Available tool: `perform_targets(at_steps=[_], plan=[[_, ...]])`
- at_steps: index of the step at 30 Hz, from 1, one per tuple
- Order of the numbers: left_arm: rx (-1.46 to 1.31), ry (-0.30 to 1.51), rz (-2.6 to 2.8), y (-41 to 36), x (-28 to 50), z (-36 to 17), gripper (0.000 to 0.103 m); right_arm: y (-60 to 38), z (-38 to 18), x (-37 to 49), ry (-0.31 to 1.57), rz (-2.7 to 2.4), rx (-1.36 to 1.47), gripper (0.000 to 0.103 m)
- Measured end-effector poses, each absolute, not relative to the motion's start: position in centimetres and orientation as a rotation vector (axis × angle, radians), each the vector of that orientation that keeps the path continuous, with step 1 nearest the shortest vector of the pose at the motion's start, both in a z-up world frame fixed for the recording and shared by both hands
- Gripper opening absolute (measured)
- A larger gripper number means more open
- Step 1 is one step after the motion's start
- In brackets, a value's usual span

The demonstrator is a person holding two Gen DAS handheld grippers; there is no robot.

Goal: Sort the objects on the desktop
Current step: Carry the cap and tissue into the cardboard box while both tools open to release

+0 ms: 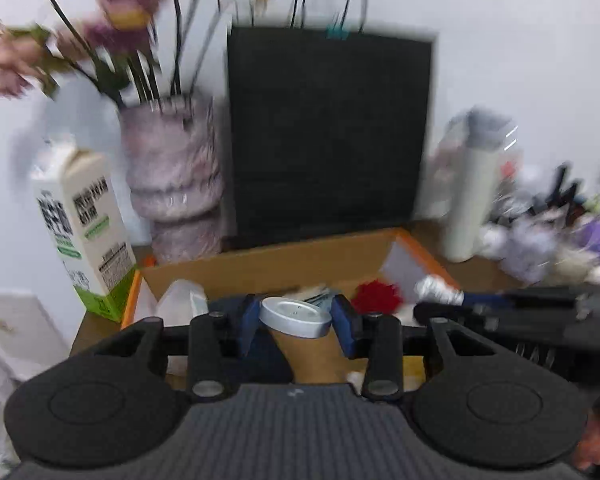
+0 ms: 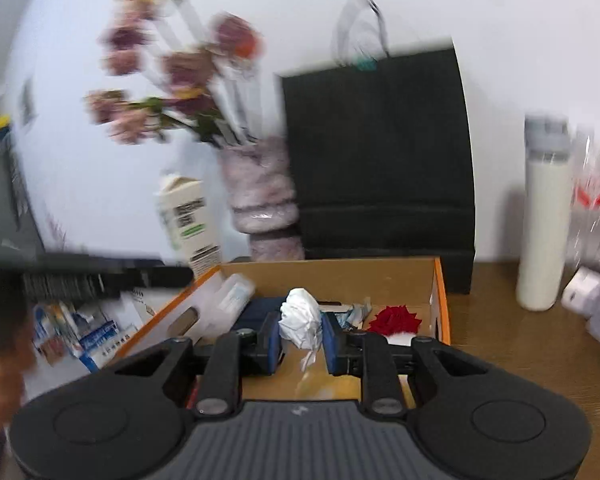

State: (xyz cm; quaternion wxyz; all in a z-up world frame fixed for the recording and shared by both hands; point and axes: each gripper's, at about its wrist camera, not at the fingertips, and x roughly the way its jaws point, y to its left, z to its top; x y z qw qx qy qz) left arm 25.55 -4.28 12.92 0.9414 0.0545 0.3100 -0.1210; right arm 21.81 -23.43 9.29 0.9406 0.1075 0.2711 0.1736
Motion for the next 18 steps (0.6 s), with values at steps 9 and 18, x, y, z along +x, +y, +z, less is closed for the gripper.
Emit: perform_targets(at_steps=[9,18], plan=[[0.131,0.825,-0.123,-5.8,34.5,6.5,0.046,-22.9,4.0,33.4,0.859,0.292,0.332,0.028],[0.115,0.731,-0.113,-4.6,33.5,9.7,0.083,-24.9,5.7,32.6,0.759,0.278,0.361,0.063]])
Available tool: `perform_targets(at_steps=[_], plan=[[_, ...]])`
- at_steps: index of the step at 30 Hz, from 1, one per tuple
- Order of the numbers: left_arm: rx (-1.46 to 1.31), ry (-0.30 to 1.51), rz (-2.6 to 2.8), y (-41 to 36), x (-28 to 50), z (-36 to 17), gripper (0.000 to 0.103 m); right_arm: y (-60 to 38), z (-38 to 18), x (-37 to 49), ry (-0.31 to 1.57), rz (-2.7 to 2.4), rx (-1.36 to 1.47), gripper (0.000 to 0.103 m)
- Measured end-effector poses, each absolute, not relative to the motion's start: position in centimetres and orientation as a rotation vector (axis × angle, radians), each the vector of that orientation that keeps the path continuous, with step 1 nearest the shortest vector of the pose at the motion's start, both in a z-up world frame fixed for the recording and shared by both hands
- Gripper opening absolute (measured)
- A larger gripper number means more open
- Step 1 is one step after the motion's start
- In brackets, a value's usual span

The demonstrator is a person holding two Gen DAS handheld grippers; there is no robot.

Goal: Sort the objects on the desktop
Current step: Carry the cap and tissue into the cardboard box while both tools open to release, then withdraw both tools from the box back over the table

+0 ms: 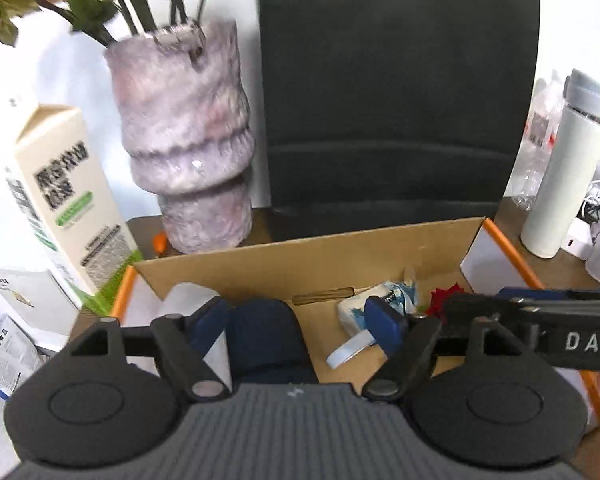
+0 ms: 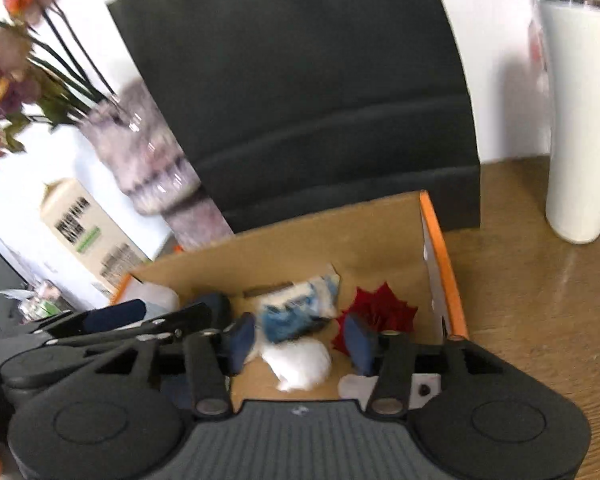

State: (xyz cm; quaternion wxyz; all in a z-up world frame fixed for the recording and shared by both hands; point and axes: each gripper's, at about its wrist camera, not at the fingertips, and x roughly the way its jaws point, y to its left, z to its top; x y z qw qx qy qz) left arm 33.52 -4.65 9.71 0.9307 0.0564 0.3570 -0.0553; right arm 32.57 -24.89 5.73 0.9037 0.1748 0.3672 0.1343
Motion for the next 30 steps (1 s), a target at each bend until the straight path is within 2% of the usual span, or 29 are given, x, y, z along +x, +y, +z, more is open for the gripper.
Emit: perform_targets(at_steps=[4,6,9,13,17,25,30], plan=[[0.138,0.725,-0.081,-4.3,31.1,11.2,0.094,-25.0,7.8,30.7,0.7,0.229,0.279,0.066],[0.165,0.712,-0.085,-4.1,29.3,11.7,0.099,-25.1,8.3,29.2,0.686,0.235,0.264,0.076],[0.2,0.66,-0.094,-3.1,25.7,12.2,0.103,-24.9,8.6,26.1,0.664,0.243,0.2,0.08],[0.182,0.636,-0.06,-1.4,21.8,12.2,0.103,-24.5,8.6,21.7,0.611,0.2,0.09,0.08],[0.128,0.632,-0.042,0.0,18.7,10.8,0.103,-24.6,8.0,17.5,0.583,0.212,0.116,0.08],[0.047,0.597,-0.161,0.7,14.1,5.5,0.103,-23.3,3.6,10.4,0.531,0.227,0.128,0.08],[0.104,0.574,-0.197,0.0,11.4,4.1,0.103,-23.0,1.8,8.5,0.529,0.243,0.118,0.08]])
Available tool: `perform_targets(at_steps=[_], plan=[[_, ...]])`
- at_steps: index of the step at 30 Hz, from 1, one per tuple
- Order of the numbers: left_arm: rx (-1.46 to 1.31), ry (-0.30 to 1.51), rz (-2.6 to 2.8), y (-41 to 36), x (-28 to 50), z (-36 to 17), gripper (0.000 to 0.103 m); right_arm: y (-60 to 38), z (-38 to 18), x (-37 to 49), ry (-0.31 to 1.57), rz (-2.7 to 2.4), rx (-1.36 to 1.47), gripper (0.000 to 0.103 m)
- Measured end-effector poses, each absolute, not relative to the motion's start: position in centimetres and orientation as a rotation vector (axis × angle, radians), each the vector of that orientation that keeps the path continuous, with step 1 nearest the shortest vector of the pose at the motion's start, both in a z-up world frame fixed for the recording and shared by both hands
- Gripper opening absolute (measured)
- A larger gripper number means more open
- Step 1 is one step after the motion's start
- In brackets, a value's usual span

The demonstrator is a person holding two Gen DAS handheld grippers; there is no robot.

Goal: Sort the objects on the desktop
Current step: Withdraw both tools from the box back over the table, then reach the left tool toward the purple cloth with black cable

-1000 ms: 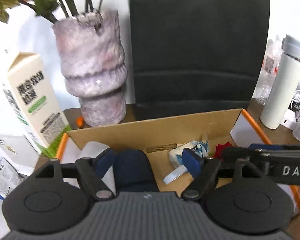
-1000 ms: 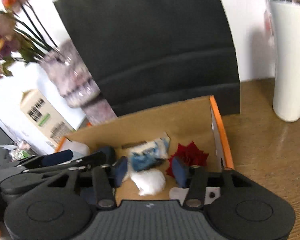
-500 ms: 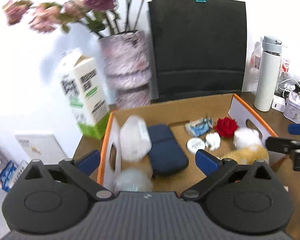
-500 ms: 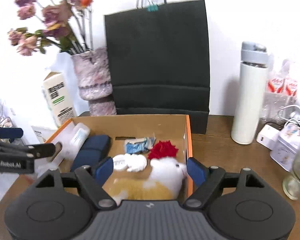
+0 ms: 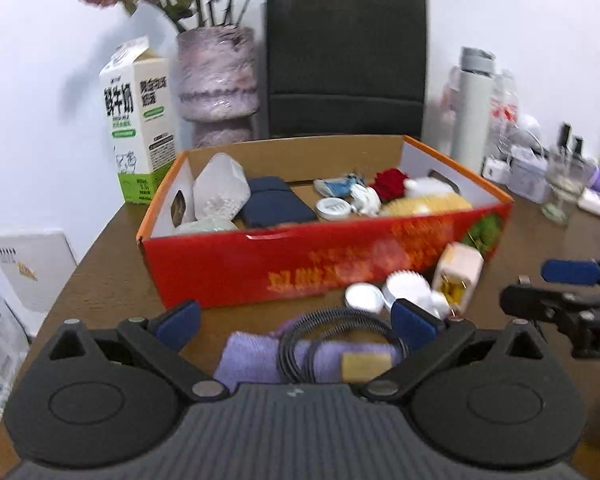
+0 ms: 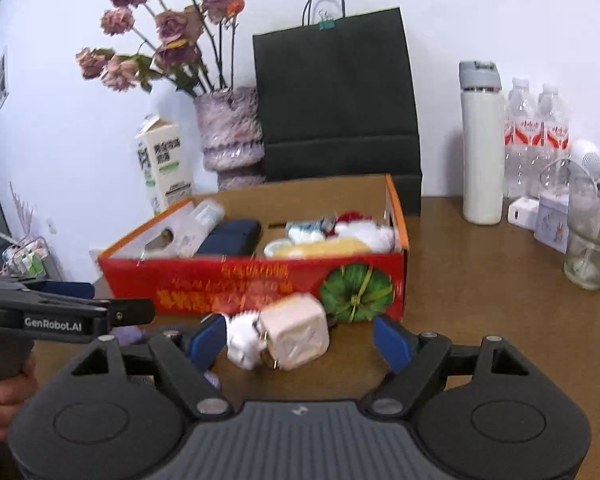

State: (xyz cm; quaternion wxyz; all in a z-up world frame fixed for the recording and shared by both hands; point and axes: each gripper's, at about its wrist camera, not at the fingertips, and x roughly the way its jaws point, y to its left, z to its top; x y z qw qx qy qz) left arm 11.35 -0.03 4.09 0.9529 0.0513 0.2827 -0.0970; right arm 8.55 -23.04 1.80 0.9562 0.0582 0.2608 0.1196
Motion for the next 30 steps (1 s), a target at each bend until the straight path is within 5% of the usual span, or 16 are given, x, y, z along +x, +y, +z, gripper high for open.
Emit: perform_targets(at_steps=[20,24,26,27,29,30], plan=[[0.19,0.644,-0.235,-2.3,10.9,1.1,0.103,-21.5,0.4,7.9,0.541,0.25,0.014,0.08],[0.17,0.654,-0.238,-2.1,10.9,1.1,0.096,-21.5,0.4,7.9,0.545,0.248,0.012,0.079],[0.167,0.64,-0.248,-2.0,10.7,1.4,0.073,-21.5,0.3,7.9,0.547,0.248,0.01,0.078],[0.173,0.613,-0.242,-2.0,10.3,1.8,0.046,-21.5,0.3,7.9,0.547,0.248,0.011,0.078],[0.153,0.604,-0.253,-1.7,10.2,2.3,0.015,-21.5,0.3,7.8,0.544,0.247,0.01,0.078],[0.145,0.603,-0.253,-1.5,10.3,2.4,0.012,-21.5,0.3,7.8,0.542,0.247,0.008,0.078]])
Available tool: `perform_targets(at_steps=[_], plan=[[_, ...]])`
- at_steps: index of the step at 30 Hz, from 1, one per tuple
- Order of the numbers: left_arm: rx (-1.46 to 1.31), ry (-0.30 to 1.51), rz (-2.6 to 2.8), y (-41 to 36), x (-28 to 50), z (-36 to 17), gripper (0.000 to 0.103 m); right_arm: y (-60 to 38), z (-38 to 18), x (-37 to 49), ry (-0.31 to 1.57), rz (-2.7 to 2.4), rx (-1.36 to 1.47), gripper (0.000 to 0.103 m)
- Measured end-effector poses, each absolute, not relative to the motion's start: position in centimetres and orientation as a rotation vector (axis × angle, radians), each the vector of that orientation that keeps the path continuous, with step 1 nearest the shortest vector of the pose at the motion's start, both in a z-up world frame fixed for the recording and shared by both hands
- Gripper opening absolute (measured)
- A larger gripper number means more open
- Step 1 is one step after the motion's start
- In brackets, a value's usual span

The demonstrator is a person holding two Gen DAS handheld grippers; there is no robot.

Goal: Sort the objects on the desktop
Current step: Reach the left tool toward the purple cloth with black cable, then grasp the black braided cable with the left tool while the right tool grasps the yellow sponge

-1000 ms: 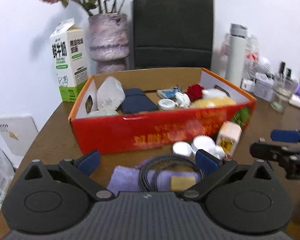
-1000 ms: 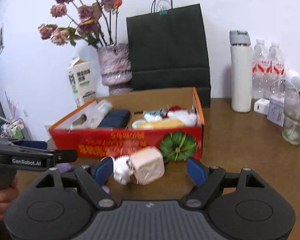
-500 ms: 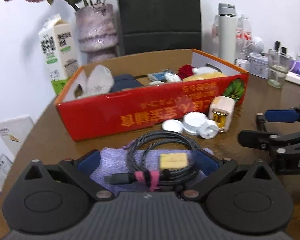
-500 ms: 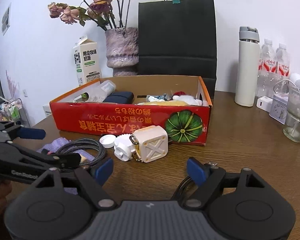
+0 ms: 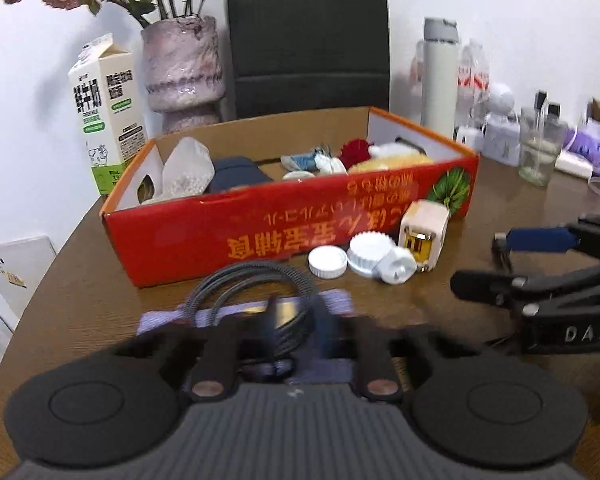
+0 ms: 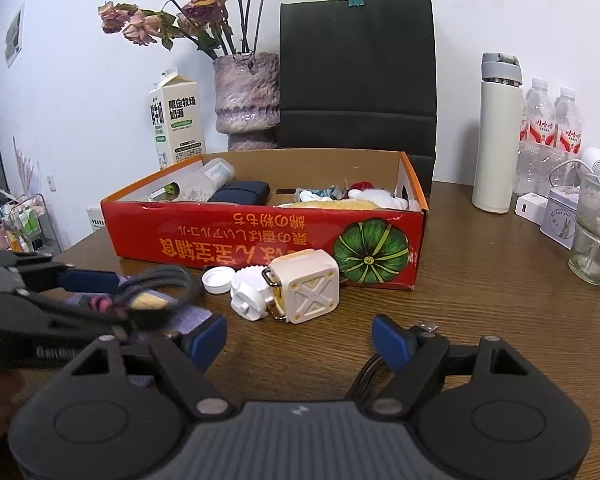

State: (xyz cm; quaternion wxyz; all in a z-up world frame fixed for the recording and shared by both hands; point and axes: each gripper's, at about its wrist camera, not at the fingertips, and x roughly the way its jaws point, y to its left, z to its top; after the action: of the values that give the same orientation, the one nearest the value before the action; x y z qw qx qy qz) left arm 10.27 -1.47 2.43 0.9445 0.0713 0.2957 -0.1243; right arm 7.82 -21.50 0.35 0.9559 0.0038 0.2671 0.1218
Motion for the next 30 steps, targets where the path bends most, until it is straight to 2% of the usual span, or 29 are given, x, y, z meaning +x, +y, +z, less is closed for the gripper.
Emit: perform_targets(at_steps=[2,5,12,13,14,15,16,17,18,19,22,23,30], plan=[[0.143,0.619,-0.261,-1.3,10.6,2.5,0.01,-21.4,0.3,7.9,0.543,0.249,0.005,0.078],[0.128,0.625,-0.281,-1.1,10.5,2.9,0.001,-21.4,0.2,8.0,0.551,0.25,0.004,0.078],[0.069,0.508,-0.321,0.3,8.6,5.6,0.003,-21.4,0.3,7.8,0.534,0.252,0.004,0.078],[0.078,0.522,-0.349,0.4,8.7,5.7,0.008,-21.4,0.4,7.7,0.528,0.256,0.005,0.078],[0.109,0.545,-0.369,0.1,8.9,5.3,0.031,-21.4,0.5,7.7,0.525,0.261,0.004,0.078],[0.139,0.561,-0.347,-0.3,9.2,4.8,0.063,-21.3,0.5,7.7,0.523,0.264,0.004,0.078],[0.175,0.566,-0.319,-0.9,9.4,4.2,0.068,-21.3,0.5,7.7,0.524,0.264,0.004,0.078],[0.22,0.578,-0.311,-1.4,9.7,3.4,0.057,-21.2,0.4,7.8,0.526,0.264,0.004,0.078],[0.242,0.614,-0.315,-1.8,10.1,2.7,0.035,-21.2,0.4,7.8,0.529,0.264,0.005,0.078],[0.237,0.662,-0.321,-1.9,10.7,2.1,0.028,-21.2,0.4,7.8,0.531,0.264,0.005,0.078],[0.203,0.674,-0.317,-1.4,11.0,2.1,0.019,-21.2,0.4,7.7,0.527,0.263,0.005,0.078],[0.156,0.687,-0.332,-0.9,11.0,2.4,0.007,-21.2,0.4,7.7,0.525,0.263,0.004,0.078],[-0.032,0.546,-0.299,3.0,9.5,5.9,0.0,-21.1,0.4,7.6,0.519,0.263,-0.002,0.078]])
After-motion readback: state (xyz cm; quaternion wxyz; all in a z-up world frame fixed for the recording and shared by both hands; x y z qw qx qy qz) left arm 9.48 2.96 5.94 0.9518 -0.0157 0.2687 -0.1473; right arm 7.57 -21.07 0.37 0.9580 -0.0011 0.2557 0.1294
